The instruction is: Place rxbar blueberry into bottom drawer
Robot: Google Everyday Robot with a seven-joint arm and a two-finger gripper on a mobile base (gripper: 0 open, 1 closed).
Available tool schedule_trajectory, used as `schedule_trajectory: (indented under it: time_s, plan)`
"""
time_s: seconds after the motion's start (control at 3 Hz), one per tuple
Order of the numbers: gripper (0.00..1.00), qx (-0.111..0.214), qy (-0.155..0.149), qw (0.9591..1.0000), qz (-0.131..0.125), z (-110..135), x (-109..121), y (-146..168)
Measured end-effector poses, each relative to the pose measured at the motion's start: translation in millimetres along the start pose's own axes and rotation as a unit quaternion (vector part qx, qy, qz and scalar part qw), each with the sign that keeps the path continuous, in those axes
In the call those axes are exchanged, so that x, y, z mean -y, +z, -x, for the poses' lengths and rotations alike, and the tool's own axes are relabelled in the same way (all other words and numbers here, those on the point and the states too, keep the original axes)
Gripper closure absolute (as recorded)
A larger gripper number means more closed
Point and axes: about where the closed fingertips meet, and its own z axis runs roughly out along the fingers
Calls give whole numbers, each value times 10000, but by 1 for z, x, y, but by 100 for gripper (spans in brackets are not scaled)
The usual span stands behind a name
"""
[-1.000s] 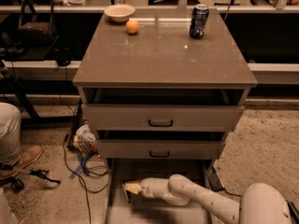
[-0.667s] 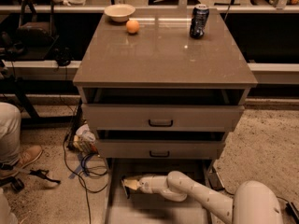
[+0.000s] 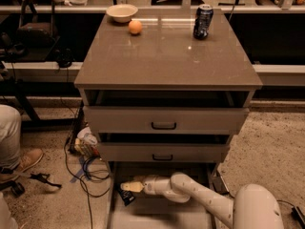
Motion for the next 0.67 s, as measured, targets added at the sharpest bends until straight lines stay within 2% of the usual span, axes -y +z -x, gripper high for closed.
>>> schedule_trajectory:
  time_s: [0.33, 0.67]
  plan:
    - [0, 23, -8, 10000, -8, 1, 1, -2]
    - [0, 167, 5, 9998, -143, 4, 6, -19]
